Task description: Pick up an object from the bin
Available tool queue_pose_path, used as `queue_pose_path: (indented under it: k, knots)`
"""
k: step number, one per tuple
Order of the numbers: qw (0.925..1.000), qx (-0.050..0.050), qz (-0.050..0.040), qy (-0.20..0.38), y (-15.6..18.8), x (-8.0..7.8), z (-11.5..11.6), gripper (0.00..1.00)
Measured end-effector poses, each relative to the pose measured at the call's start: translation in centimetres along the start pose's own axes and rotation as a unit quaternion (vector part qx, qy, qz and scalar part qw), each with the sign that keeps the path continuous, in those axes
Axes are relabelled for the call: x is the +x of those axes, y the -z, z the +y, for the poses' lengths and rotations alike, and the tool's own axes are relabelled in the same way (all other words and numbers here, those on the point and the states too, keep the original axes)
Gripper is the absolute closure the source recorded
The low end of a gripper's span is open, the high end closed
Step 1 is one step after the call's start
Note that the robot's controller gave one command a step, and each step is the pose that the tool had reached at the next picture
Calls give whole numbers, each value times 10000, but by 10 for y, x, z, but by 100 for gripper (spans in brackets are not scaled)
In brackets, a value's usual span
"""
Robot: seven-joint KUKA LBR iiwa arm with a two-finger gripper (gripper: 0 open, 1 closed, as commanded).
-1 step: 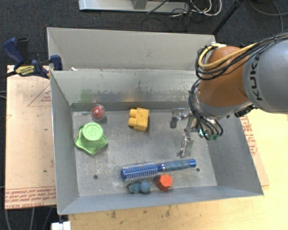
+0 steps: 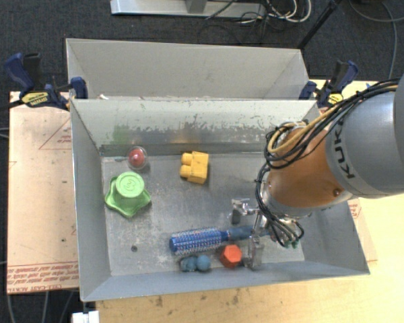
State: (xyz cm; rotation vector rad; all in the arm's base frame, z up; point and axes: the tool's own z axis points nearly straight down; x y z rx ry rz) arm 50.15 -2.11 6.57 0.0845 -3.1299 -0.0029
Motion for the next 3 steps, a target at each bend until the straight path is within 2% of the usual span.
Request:
queue_pose_path:
  k: [1,2,3]
  knots:
    - [10000,7,-56,7,4,-4,0,100]
    - [9885,20,-74,1512,47,-20,-17,100]
    - [9940,32,-110,1084,232,-50,-44,100]
